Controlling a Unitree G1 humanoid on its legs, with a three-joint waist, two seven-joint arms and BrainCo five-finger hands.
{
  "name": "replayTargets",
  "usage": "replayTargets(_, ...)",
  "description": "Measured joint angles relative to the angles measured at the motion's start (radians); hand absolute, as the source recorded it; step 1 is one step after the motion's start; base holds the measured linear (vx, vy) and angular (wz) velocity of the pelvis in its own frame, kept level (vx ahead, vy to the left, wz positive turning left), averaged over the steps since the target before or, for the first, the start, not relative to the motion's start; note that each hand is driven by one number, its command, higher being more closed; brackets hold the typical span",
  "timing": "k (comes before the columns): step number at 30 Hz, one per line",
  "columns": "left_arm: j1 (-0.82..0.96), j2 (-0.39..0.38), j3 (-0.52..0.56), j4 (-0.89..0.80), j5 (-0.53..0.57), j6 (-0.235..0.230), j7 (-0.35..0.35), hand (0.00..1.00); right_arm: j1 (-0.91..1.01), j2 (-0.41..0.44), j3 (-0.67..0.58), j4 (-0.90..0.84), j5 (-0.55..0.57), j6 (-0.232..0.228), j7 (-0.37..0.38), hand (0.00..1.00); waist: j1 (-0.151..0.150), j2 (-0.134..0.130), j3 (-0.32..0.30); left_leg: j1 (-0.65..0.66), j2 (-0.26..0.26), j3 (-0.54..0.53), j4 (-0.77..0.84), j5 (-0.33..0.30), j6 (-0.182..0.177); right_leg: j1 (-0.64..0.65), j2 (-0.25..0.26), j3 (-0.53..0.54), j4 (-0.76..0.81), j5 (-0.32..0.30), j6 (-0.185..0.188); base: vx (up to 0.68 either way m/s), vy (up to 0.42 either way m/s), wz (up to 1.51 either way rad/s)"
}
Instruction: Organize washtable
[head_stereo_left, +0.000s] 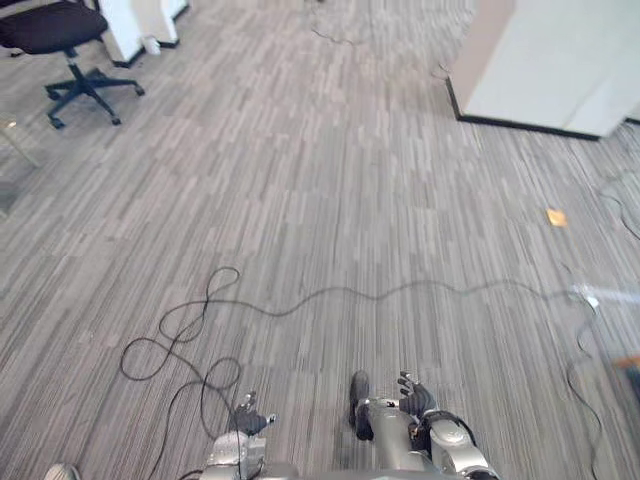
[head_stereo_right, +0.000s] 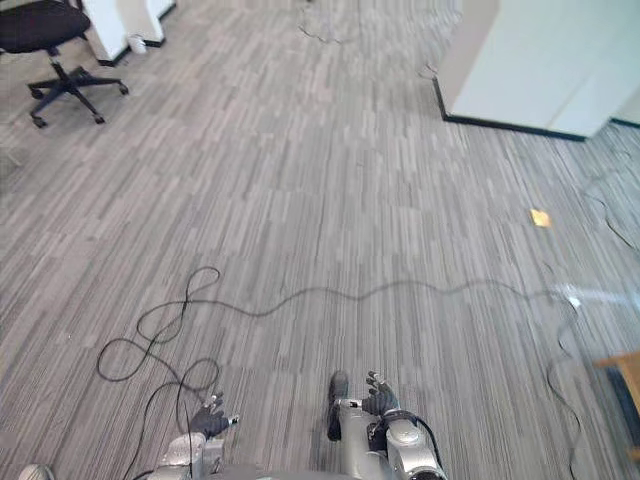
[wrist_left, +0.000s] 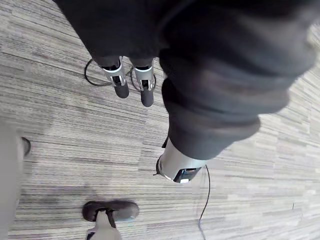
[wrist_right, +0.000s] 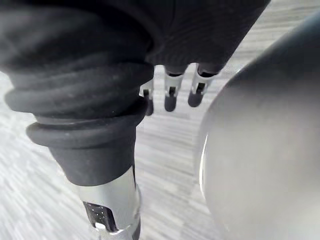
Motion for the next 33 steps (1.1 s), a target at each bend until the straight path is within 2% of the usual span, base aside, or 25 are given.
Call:
replayTargets(1,0.006,-0.027,0.03,-0.008,0.0,0.001,-0.002,0.0,0.006,-0.012,0.002,-0.021,-0.006,0.004,0.0,0.0,0.004,0.036,-0.002,-0.097,0.056,0.037,0.238,0.076,-0.082,0.056,0.036,-0.017,-0.022,-0.036,-0.013,1.0,-0.178,0.0)
replayTargets(2,0.022,-0.053,0.069,-0.011,-0.001,0.001,-0.002,0.0,0.014,-0.017,0.004,-0.041,-0.006,0.013,-0.002,0.0,0.03,0.084,0.006,-0.207,0.138,0.097,0.503,0.223,-0.088,0.147,0.089,0.003,-0.079,-0.063,-0.038,0.84,-0.099,-0.32)
replayTargets(4,0.018,-0.059,0.073,-0.02,-0.002,0.001,-0.003,0.0,0.014,-0.009,-0.001,-0.034,-0.005,0.018,-0.003,0.0,0.032,0.095,0.014,-0.269,0.176,0.135,0.618,0.186,-0.06,0.234,0.107,0.02,-0.124,-0.083,-0.048,0.59,-0.044,-0.36)
replayTargets(5,0.014,-0.044,0.059,-0.031,-0.002,0.0,-0.004,0.0,0.017,0.006,0.0,-0.024,-0.004,0.02,-0.004,0.0,0.033,0.066,0.027,-0.314,0.172,0.157,0.63,0.153,-0.051,0.323,0.1,0.04,-0.171,-0.098,-0.053,0.61,-0.028,-0.29)
replayTargets(8,0.012,-0.035,0.057,-0.064,-0.003,-0.003,-0.005,0.0,0.011,0.021,0.001,0.002,-0.004,0.017,-0.007,0.0,0.061,0.034,0.03,-0.422,0.129,0.215,0.404,0.101,-0.027,0.441,0.058,0.098,-0.254,-0.108,-0.045,0.58,0.051,-0.57)
replayTargets(9,0.009,-0.034,0.054,-0.079,-0.003,-0.004,-0.005,0.0,0.004,0.02,-0.001,0.004,-0.003,0.017,-0.008,0.0,0.069,0.028,0.032,-0.466,0.097,0.214,0.215,0.111,-0.035,0.472,0.032,0.111,-0.285,-0.134,-0.014,0.48,0.168,-0.52)
replayTargets(10,0.004,-0.032,0.04,-0.08,-0.003,-0.004,-0.004,0.0,0.008,0.013,-0.005,0.012,-0.004,0.017,-0.009,0.0,0.074,0.044,0.031,-0.481,0.084,0.202,-0.022,0.16,-0.065,0.503,0.028,0.118,-0.309,-0.154,0.006,0.48,0.189,-0.4)
replayTargets(11,0.003,-0.032,0.035,-0.078,-0.003,-0.003,-0.004,0.0,0.014,0.009,-0.009,0.02,-0.004,0.017,-0.009,0.0,0.079,0.055,0.029,-0.478,0.085,0.196,-0.132,0.202,-0.066,0.515,0.033,0.123,-0.32,-0.165,0.015,0.46,0.243,-0.37)
replayTargets(12,0.005,-0.042,0.033,-0.077,-0.005,-0.005,-0.002,0.0,0.013,0.006,-0.008,0.049,-0.005,0.018,-0.011,0.0,0.089,0.054,0.023,-0.461,0.085,0.195,-0.168,0.348,-0.027,0.552,0.035,0.147,-0.327,-0.198,0.031,0.48,0.263,-0.27)
replayTargets(13,0.003,-0.018,0.035,-0.078,-0.004,-0.005,-0.003,0.0,0.007,0.019,-0.008,0.053,-0.005,0.018,-0.01,0.0,0.087,0.012,0.014,-0.452,0.045,0.202,-0.147,0.333,0.022,0.562,-0.007,0.157,-0.303,-0.244,0.037,0.48,0.265,-0.19)
replayTargets(14,0.001,-0.007,0.036,-0.077,-0.004,-0.005,-0.003,0.0,0.007,0.026,-0.007,0.051,-0.005,0.016,-0.009,0.0,0.084,-0.007,0.011,-0.455,0.03,0.205,-0.13,0.31,0.041,0.552,-0.022,0.159,-0.269,-0.261,0.035,0.51,0.236,-0.02)
replayTargets(16,-0.007,0.002,0.036,-0.066,-0.005,-0.003,-0.003,0.0,0.01,0.033,-0.007,0.057,-0.008,0.013,-0.005,0.0,0.086,-0.027,0.002,-0.429,0.013,0.226,-0.097,0.236,0.077,0.451,-0.048,0.19,-0.001,-0.285,0.047,0.53,0.25,-0.12)
replayTargets(17,-0.007,0.006,0.035,-0.064,-0.004,-0.003,-0.003,0.0,0.013,0.035,-0.007,0.061,-0.008,0.013,-0.003,0.0,0.085,-0.034,0.003,-0.405,0.001,0.23,-0.104,0.219,0.082,0.413,-0.058,0.203,0.114,-0.278,0.079,0.49,0.279,-0.16)
replayTargets(18,-0.008,0.021,0.023,-0.055,-0.004,-0.001,-0.004,0.0,0.012,0.038,-0.007,0.055,-0.01,0.013,0.0,0.0,0.082,-0.048,0.013,-0.335,-0.027,0.232,-0.128,0.195,0.095,0.335,-0.084,0.221,0.339,-0.23,0.177,0.37,0.217,-0.02)
replayTargets(19,-0.01,0.027,0.016,-0.047,-0.004,0.001,-0.004,0.0,0.011,0.039,-0.009,0.05,-0.012,0.013,0.001,0.0,0.079,-0.049,0.017,-0.298,-0.04,0.231,-0.141,0.181,0.102,0.304,-0.094,0.215,0.441,-0.228,0.186,0.56,0.277,0.05)
replayTargets(21,-0.004,0.031,-0.013,-0.021,-0.003,0.005,-0.003,0.0,0.012,0.033,-0.005,0.041,-0.018,0.008,0.001,0.0,0.059,-0.032,0.024,-0.155,-0.057,0.219,-0.195,0.151,0.12,0.229,-0.113,0.126,0.605,-0.274,0.127,0.53,0.208,0.25)
replayTargets(23,-0.006,0.032,-0.021,-0.003,-0.002,0.005,-0.003,0.0,0.008,0.031,0.007,0.024,-0.018,0.0,0.001,0.0,0.041,-0.031,0.027,-0.049,-0.058,0.186,-0.266,0.142,0.136,0.145,-0.108,0.01,0.54,-0.337,0.084,0.51,0.127,0.5)
replayTargets(25,-0.005,0.032,-0.021,0.003,-0.001,0.007,-0.003,0.0,-0.009,0.027,0.006,0.019,-0.018,-0.004,0.0,0.0,0.028,-0.027,0.03,0.021,-0.055,0.171,-0.329,0.139,0.14,0.049,-0.086,-0.045,0.352,-0.335,0.076,0.54,0.083,0.32)
replayTargets(27,-0.003,0.028,-0.02,0.011,0.003,0.008,-0.003,0.0,-0.02,0.019,0.006,0.013,-0.018,-0.004,0.0,0.0,0.023,-0.022,0.04,0.09,-0.05,0.157,-0.388,0.12,0.108,0.005,-0.057,-0.07,0.059,-0.226,0.076,0.57,0.025,0.29)
replayTargets(28,-0.001,0.03,-0.018,0.011,0.007,0.007,-0.002,0.0,-0.025,0.022,0.007,0.015,-0.019,0.001,0.001,0.0,0.026,-0.032,0.047,0.144,-0.054,0.141,-0.414,0.086,0.053,0.006,-0.042,-0.081,-0.106,-0.137,0.064,0.65,-0.026,0.36)
replayTargets(29,0.001,0.03,-0.018,0.012,0.009,0.007,-0.002,0.0,-0.025,0.022,0.008,0.017,-0.019,0.001,0.001,0.0,0.024,-0.033,0.047,0.166,-0.054,0.13,-0.414,0.067,0.037,0.004,-0.042,-0.084,-0.114,-0.125,0.051,0.71,-0.066,0.48)
replayTargets(30,0.005,0.022,-0.018,0.015,0.014,0.008,-0.002,0.0,-0.026,0.017,0.008,0.011,-0.019,0.002,0.001,0.0,0.009,-0.022,0.044,0.2,-0.035,0.108,-0.398,0.026,0.006,0.004,-0.029,-0.075,-0.072,-0.062,0.001,0.38,-0.045,0.44)
replayTargets(31,0.009,0.018,-0.018,0.015,0.021,0.007,-0.003,0.0,-0.025,0.016,0.007,0.005,-0.021,0.002,0.001,0.0,0.002,-0.012,0.038,0.198,-0.021,0.094,-0.373,0.01,-0.005,-0.001,-0.022,-0.075,-0.044,-0.047,-0.022,0.54,-0.078,0.54)
replayTargets(32,0.011,0.015,-0.016,0.017,0.028,0.006,-0.003,0.0,-0.025,0.021,0.002,0.003,-0.026,0.001,0.002,0.0,-0.004,-0.012,0.036,0.177,-0.008,0.084,-0.308,0.002,-0.008,0.0,-0.021,-0.081,-0.02,-0.018,-0.051,0.55,-0.133,0.47)
replayTargets(33,0.008,0.007,-0.003,0.017,0.038,0.005,-0.003,0.0,-0.024,0.018,-0.004,-0.001,-0.027,0.003,0.002,0.0,-0.005,-0.008,0.027,0.129,0.022,0.082,-0.159,-0.001,-0.012,0.023,-0.012,-0.099,-0.012,-0.006,-0.052,0.81,-0.188,0.37)
